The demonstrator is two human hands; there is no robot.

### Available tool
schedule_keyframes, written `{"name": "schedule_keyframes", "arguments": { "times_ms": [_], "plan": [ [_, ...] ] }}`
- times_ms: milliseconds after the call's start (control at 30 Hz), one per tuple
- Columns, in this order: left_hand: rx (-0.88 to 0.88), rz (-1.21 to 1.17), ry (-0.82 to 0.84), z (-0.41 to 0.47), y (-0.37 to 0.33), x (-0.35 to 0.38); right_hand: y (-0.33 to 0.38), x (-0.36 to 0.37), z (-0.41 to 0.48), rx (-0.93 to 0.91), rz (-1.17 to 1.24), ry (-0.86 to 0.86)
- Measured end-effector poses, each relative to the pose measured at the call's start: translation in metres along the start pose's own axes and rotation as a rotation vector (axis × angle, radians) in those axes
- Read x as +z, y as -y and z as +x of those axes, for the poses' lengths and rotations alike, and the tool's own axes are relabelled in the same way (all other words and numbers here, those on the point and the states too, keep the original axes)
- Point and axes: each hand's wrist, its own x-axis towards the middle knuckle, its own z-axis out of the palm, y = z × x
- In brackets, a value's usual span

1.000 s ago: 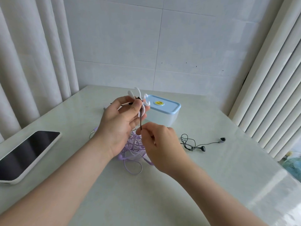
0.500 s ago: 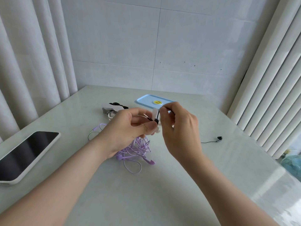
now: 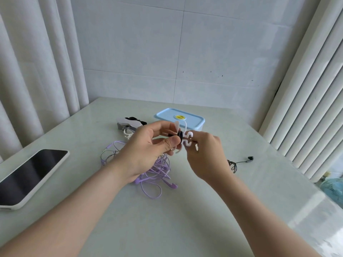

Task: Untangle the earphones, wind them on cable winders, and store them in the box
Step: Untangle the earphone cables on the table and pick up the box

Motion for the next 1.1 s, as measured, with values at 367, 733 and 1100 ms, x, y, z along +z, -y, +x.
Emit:
{"name": "schedule_keyframes", "arguments": {
  "times_ms": [367, 733, 1100],
  "plan": [
    [-0.109, -0.1, -0.347, 0.004, 0.003, -0.003, 0.016, 0.007, -0.011, -0.277, -0.051, 0.166],
    [-0.102, 0.121, -0.142, 0.002, 0.002, -0.007, 0.016, -0.017, -0.001, -0.091, 0.348, -0.116],
    [-0.12, 0.246, 0.22, -0.005, -0.002, -0.003, -0.008, -0.028, 0.012, 0.074, 0.484, -0.193]
  ]
}}
